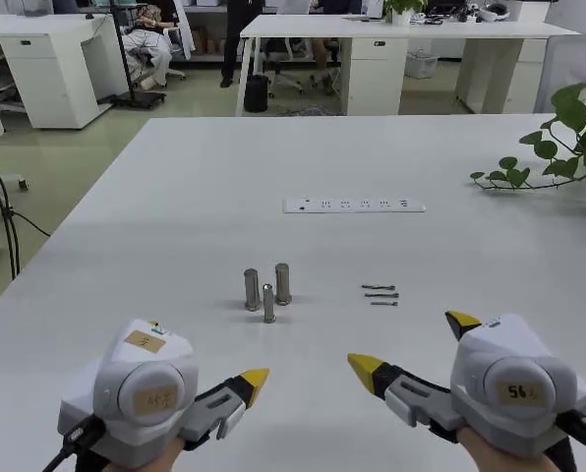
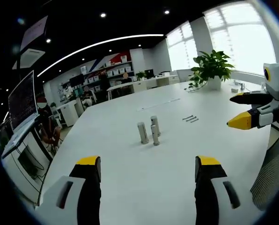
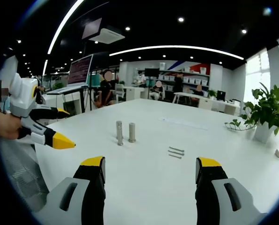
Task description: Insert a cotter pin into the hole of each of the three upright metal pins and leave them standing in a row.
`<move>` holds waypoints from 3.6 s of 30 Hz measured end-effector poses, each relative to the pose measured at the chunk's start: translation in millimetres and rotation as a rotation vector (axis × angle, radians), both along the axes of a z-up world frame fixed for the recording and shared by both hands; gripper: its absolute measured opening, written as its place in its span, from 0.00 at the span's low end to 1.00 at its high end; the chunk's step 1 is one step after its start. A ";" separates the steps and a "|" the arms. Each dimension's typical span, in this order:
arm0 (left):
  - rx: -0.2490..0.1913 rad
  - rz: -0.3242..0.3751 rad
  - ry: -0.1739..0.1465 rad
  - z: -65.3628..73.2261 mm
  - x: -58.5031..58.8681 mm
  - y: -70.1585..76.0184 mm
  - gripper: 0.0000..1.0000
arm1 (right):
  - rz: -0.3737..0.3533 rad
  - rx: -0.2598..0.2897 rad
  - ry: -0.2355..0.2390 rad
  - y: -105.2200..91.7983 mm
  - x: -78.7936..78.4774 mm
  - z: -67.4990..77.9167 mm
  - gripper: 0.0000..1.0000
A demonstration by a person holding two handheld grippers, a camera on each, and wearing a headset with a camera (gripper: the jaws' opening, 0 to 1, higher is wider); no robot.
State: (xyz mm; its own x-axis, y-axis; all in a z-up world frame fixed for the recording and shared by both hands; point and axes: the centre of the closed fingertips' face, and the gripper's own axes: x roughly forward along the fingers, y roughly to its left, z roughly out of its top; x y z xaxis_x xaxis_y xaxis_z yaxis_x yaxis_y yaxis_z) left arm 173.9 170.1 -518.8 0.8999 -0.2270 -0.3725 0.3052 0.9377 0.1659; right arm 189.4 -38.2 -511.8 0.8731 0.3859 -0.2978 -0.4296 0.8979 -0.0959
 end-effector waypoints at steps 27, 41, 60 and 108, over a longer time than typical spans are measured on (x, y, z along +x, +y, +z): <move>-0.009 0.001 0.000 1.7 0.5 -0.4 0.80 | 0.012 -0.002 0.007 2.4 -0.2 -1.4 0.76; -0.024 -0.009 0.011 1.1 -0.5 -2.8 0.76 | 0.027 0.007 0.027 5.7 -1.5 -3.9 0.75; -0.013 -0.025 0.005 4.3 0.3 -3.0 0.70 | 0.034 0.022 0.028 7.0 -5.1 1.9 0.70; -0.018 -0.211 0.104 -36.0 100.0 -47.8 0.32 | 0.016 0.096 0.120 -7.6 17.1 17.6 0.53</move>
State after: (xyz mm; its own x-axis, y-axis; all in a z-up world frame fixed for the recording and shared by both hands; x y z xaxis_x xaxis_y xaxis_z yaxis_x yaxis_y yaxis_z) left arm 273.9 122.2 -554.8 0.7888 -0.4137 -0.4545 0.5094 0.8538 0.1070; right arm 206.5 -45.8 -494.2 0.8273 0.4308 -0.3606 -0.4467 0.8936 0.0426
